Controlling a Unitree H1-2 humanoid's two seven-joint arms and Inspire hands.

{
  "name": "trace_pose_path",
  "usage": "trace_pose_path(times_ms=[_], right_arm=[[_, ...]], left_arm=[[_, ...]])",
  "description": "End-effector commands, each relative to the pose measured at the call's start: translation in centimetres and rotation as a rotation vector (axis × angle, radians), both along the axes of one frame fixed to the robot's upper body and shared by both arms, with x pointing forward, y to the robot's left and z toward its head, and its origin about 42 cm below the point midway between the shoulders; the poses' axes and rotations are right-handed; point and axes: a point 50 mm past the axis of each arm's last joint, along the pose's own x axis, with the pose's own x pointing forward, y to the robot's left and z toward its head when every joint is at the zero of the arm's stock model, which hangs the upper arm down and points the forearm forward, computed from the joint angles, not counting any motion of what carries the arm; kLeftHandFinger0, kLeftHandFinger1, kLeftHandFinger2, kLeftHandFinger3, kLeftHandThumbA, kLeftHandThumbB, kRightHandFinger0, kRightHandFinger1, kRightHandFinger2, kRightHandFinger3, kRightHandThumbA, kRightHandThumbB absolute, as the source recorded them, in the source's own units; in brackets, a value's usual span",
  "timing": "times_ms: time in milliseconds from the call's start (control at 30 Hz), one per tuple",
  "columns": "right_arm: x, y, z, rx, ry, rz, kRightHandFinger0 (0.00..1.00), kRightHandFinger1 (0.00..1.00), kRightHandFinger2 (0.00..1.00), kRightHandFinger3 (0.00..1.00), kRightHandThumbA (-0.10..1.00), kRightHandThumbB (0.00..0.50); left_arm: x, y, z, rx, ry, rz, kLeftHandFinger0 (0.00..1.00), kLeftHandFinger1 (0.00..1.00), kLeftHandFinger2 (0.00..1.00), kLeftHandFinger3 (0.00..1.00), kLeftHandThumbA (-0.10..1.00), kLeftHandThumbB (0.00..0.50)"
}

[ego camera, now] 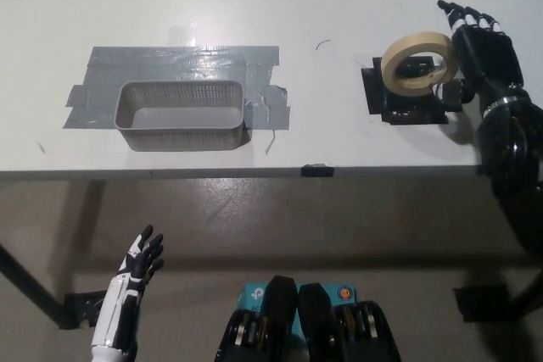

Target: The robot picks the tape placed on the black area with right hand and places it in the small grey container.

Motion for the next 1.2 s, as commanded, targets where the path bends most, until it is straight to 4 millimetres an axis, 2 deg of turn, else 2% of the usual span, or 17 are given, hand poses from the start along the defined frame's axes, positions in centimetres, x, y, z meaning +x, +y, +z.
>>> trace_pose_path(times_ms=[0,333,400,833,967,1067,1167], right_arm=[[1.5,1.0,4.0,-0.029,-0.123,-0.017,1.0,1.0,1.0,1.0,0.89,0.456],[2.4,2.4,5.5,-0.053,-0.131,-0.001,1.0,1.0,1.0,1.0,0.95,0.455],[2.5,2.8,5.6,-0.056,-0.131,-0.001,1.0,1.0,1.0,1.0,0.94,0.447],[3.6,4.0,4.5,-0.098,-0.093,-0.016,1.0,1.0,1.0,1.0,0.92,0.447],[4.0,3.9,4.1,-0.105,-0.067,-0.031,1.0,1.0,1.0,1.0,0.91,0.446],[4.4,3.7,3.6,-0.12,-0.049,-0.044,1.0,1.0,1.0,1.0,0.89,0.45],[4.9,3.4,3.5,-0.154,-0.045,-0.061,1.0,1.0,1.0,1.0,0.88,0.452]], left_arm=[[0.0,0.1,0.4,0.02,-0.015,-0.011,1.0,1.0,1.0,1.0,0.98,0.087],[-0.2,0.4,0.5,0.028,-0.013,-0.017,1.0,1.0,1.0,1.0,0.98,0.086],[-0.2,0.4,0.4,0.038,-0.012,-0.017,1.0,1.0,1.0,1.0,0.99,0.09],[-0.5,0.5,0.2,0.043,-0.011,-0.017,1.0,1.0,1.0,1.0,0.99,0.079],[-0.4,0.5,0.3,0.041,-0.01,-0.025,1.0,1.0,1.0,1.0,0.97,0.067],[-0.4,0.6,0.4,0.039,-0.012,-0.023,1.0,1.0,1.0,1.0,0.97,0.084],[-0.3,0.6,0.5,0.04,-0.018,-0.026,1.0,1.0,1.0,1.0,0.98,0.073]])
